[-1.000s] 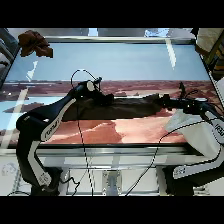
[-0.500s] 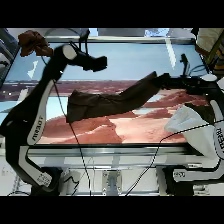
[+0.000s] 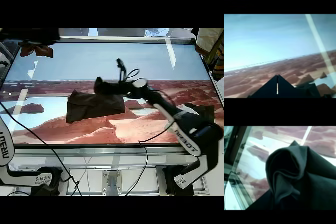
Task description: Fold the shirts.
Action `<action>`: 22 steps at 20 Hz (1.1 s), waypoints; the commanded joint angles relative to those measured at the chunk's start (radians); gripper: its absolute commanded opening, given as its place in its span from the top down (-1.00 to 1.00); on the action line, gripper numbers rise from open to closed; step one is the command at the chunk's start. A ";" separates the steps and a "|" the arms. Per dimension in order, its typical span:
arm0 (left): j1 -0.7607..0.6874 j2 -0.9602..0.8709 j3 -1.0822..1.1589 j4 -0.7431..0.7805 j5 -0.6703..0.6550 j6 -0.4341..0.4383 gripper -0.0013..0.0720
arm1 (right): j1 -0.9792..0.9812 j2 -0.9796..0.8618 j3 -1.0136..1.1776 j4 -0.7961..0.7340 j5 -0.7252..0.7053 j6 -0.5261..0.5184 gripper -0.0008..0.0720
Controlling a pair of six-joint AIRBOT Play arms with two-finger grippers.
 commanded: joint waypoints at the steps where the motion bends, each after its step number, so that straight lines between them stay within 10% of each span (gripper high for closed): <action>1: 0.068 0.019 -0.038 0.026 -0.034 0.006 0.95 | 0.146 -0.153 0.067 0.171 -0.325 -0.033 0.34; 2: 0.080 0.019 -0.056 0.027 -0.036 0.007 0.94 | 0.151 -0.165 0.067 0.187 -0.370 -0.025 -0.58; 3: 0.088 0.019 -0.066 0.032 -0.038 0.008 0.94 | 0.140 -0.166 0.067 0.182 -0.353 -0.022 -0.91; 8: 0.103 0.018 -0.066 0.049 -0.043 0.029 0.94 | -0.007 -0.108 0.067 -0.021 -0.153 -0.016 -0.66; 15: 0.103 0.018 -0.066 0.019 -0.069 0.025 0.94 | -0.296 -0.067 0.067 -0.558 0.328 0.315 -0.69; 22: 0.103 0.018 -0.066 -0.050 -0.064 0.024 0.94 | -0.262 -0.154 0.067 -0.593 0.317 0.319 -0.69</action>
